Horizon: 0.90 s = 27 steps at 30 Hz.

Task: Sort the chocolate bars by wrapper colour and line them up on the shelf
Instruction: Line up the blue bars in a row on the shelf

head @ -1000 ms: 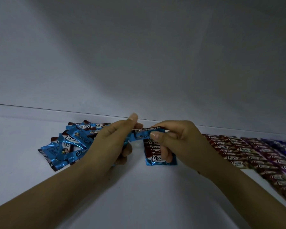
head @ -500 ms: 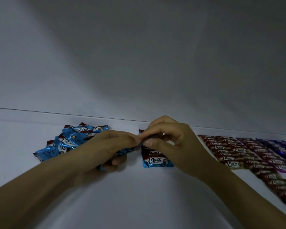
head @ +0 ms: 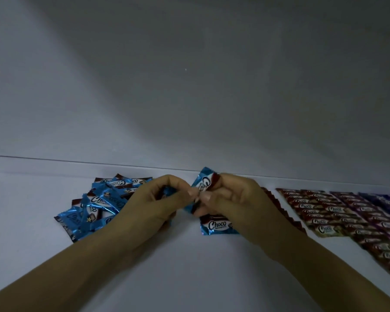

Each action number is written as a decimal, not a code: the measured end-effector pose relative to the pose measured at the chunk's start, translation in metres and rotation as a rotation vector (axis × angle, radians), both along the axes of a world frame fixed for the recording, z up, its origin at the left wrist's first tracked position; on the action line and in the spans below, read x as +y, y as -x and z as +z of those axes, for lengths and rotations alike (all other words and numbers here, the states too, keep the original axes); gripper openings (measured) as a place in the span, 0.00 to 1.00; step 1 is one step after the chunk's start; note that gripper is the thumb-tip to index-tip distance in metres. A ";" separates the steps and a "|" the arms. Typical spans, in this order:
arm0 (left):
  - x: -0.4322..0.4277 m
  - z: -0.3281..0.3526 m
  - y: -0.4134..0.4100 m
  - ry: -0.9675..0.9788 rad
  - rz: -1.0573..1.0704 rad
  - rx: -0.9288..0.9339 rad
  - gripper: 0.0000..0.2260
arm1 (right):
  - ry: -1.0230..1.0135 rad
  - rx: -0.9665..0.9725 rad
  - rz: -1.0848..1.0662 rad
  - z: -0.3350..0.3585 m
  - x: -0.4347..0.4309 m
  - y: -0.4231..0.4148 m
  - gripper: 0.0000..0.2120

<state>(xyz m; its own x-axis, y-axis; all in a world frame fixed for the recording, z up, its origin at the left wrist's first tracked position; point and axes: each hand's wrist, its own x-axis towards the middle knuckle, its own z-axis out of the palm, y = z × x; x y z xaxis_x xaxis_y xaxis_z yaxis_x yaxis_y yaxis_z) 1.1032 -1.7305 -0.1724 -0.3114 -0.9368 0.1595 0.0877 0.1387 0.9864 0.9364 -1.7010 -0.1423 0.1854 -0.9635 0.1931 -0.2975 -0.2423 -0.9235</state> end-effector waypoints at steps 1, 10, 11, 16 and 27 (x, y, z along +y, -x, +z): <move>0.000 0.000 -0.001 0.000 0.036 -0.034 0.09 | -0.013 -0.009 -0.029 0.003 -0.001 0.003 0.03; 0.004 -0.002 0.013 -0.028 0.243 0.002 0.15 | 0.153 0.625 0.111 0.034 0.000 0.041 0.09; 0.004 -0.002 0.010 -0.038 0.235 0.014 0.15 | 0.148 0.656 0.137 0.032 -0.001 0.042 0.08; 0.001 -0.004 0.006 -0.082 0.168 0.084 0.16 | 0.068 0.801 0.172 0.018 -0.010 0.048 0.06; 0.004 -0.014 0.010 0.096 0.150 -0.121 0.14 | 0.144 0.945 0.075 0.000 -0.011 0.044 0.05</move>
